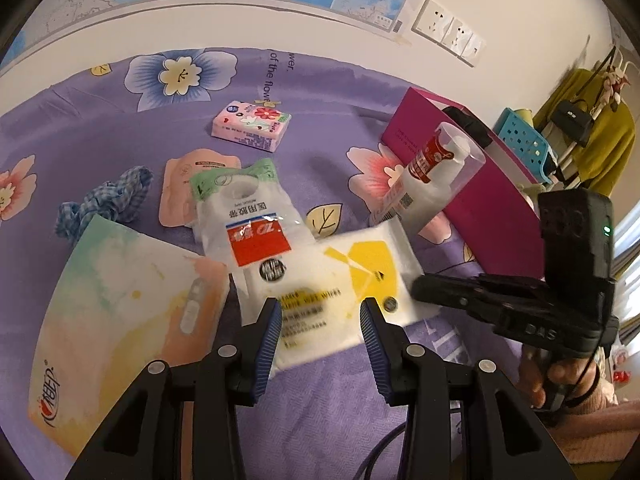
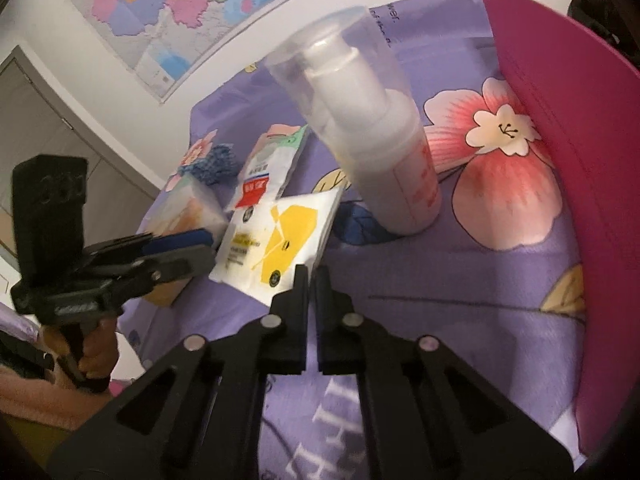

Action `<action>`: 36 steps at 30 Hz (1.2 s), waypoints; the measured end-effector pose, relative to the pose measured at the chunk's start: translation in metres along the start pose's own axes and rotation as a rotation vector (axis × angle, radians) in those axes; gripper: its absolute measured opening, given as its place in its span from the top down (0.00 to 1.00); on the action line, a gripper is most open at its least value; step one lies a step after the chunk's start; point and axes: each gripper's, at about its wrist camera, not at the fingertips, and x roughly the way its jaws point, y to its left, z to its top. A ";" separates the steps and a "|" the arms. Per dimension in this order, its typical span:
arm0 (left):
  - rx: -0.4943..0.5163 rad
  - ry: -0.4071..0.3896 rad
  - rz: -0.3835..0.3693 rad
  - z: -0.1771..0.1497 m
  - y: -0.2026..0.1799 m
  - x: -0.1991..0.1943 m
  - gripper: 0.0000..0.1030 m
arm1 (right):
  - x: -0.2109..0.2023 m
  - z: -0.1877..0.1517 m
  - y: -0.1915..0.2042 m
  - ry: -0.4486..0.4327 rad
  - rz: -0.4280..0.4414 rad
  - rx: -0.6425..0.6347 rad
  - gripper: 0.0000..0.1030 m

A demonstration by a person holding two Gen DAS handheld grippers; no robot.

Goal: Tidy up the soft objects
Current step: 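Close the left gripper on the wet-wipes pack and lift it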

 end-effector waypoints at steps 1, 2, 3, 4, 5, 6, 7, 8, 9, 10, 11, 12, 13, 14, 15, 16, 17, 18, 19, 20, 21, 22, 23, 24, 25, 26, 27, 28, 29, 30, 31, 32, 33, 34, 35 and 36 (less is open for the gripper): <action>0.001 0.002 -0.004 -0.001 -0.001 0.000 0.60 | -0.003 -0.002 0.001 0.001 0.000 -0.006 0.97; 0.000 0.006 -0.006 -0.001 -0.002 0.001 0.59 | -0.006 -0.004 0.001 0.001 -0.004 -0.007 0.97; 0.000 0.011 -0.004 -0.002 -0.003 0.002 0.59 | -0.011 -0.006 0.000 0.003 -0.003 -0.005 0.97; 0.002 0.017 -0.001 -0.004 -0.004 0.004 0.59 | -0.013 -0.008 -0.001 0.004 -0.007 -0.002 0.97; 0.004 0.022 -0.002 -0.005 -0.006 0.005 0.59 | -0.016 -0.010 -0.002 0.006 -0.016 0.000 0.97; 0.006 0.026 -0.003 -0.007 -0.007 0.006 0.59 | -0.018 -0.012 -0.002 0.009 -0.032 0.001 0.97; 0.008 0.034 -0.005 -0.010 -0.010 0.008 0.59 | -0.020 -0.014 -0.003 0.011 -0.050 -0.001 0.97; 0.013 0.038 0.002 -0.011 -0.011 0.009 0.59 | -0.022 -0.016 -0.004 0.012 -0.071 -0.004 0.97; 0.021 0.041 0.013 -0.012 -0.013 0.010 0.59 | -0.023 -0.017 -0.004 0.015 -0.084 -0.004 0.97; 0.028 0.045 0.025 -0.014 -0.016 0.011 0.59 | -0.024 -0.019 -0.005 0.020 -0.093 -0.008 0.97; 0.030 0.049 0.029 -0.016 -0.018 0.012 0.59 | -0.025 -0.020 -0.005 0.021 -0.103 -0.013 0.96; 0.031 0.054 0.032 -0.017 -0.019 0.013 0.58 | -0.025 -0.021 -0.006 0.021 -0.108 -0.014 0.96; 0.034 0.057 0.034 -0.018 -0.020 0.013 0.58 | -0.023 -0.021 -0.005 0.024 -0.108 -0.014 0.95; 0.035 0.060 0.032 -0.018 -0.020 0.014 0.57 | -0.023 -0.021 -0.006 0.027 -0.107 -0.014 0.93; 0.030 0.060 0.033 -0.019 -0.020 0.014 0.54 | -0.024 -0.021 -0.007 0.023 -0.108 -0.009 0.91; 0.029 0.059 0.035 -0.019 -0.021 0.014 0.53 | -0.023 -0.021 -0.008 0.022 -0.104 -0.002 0.90; 0.027 0.063 0.034 -0.020 -0.021 0.014 0.51 | -0.023 -0.020 -0.009 0.021 -0.097 0.005 0.90; 0.025 0.067 0.030 -0.020 -0.021 0.015 0.49 | -0.023 -0.020 -0.009 0.019 -0.091 0.009 0.85; 0.022 0.076 0.025 -0.021 -0.022 0.016 0.48 | -0.023 -0.019 -0.009 0.016 -0.086 0.009 0.81; 0.017 0.089 0.023 -0.022 -0.022 0.019 0.47 | -0.022 -0.018 -0.008 0.014 -0.086 0.009 0.73; 0.015 0.099 0.025 -0.024 -0.023 0.022 0.46 | -0.020 -0.017 -0.008 0.016 -0.091 0.010 0.69; 0.016 0.113 0.025 -0.026 -0.024 0.026 0.46 | -0.017 -0.017 -0.008 0.022 -0.088 0.008 0.69; 0.026 0.104 0.030 -0.026 -0.026 0.026 0.43 | -0.013 -0.017 -0.007 0.030 -0.082 0.005 0.69; 0.031 0.103 0.025 -0.027 -0.029 0.026 0.40 | -0.011 -0.017 -0.007 0.034 -0.084 0.002 0.69; 0.032 0.101 0.016 -0.026 -0.030 0.027 0.39 | -0.008 -0.017 -0.006 0.035 -0.084 -0.005 0.69; 0.027 0.099 0.012 -0.026 -0.030 0.027 0.39 | -0.007 -0.017 -0.004 0.031 -0.085 -0.012 0.69; 0.024 0.096 0.007 -0.026 -0.030 0.027 0.38 | -0.006 -0.017 -0.003 0.028 -0.086 -0.020 0.70; 0.021 0.096 -0.001 -0.026 -0.030 0.027 0.37 | -0.006 -0.017 -0.002 0.027 -0.090 -0.026 0.73; 0.012 0.095 -0.008 -0.026 -0.029 0.026 0.37 | -0.007 -0.017 -0.002 0.024 -0.099 -0.033 0.78; 0.009 0.094 -0.014 -0.025 -0.029 0.025 0.37 | -0.009 -0.018 -0.003 0.020 -0.095 -0.032 0.80; 0.008 0.094 -0.020 -0.025 -0.029 0.025 0.37 | -0.012 -0.018 -0.003 0.013 -0.091 -0.032 0.80; 0.009 0.089 -0.026 -0.025 -0.031 0.023 0.38 | -0.015 -0.019 -0.003 0.007 -0.090 -0.037 0.81; 0.016 0.081 -0.029 -0.025 -0.034 0.021 0.38 | -0.019 -0.019 0.000 -0.007 -0.093 -0.049 0.81; 0.029 0.070 -0.027 -0.024 -0.037 0.019 0.38 | -0.023 -0.019 0.001 -0.017 -0.094 -0.056 0.81; 0.042 0.056 -0.027 -0.023 -0.041 0.015 0.38 | -0.029 -0.018 0.004 -0.031 -0.096 -0.066 0.81; 0.053 0.046 -0.032 -0.021 -0.045 0.012 0.38 | -0.036 -0.017 0.006 -0.046 -0.096 -0.075 0.81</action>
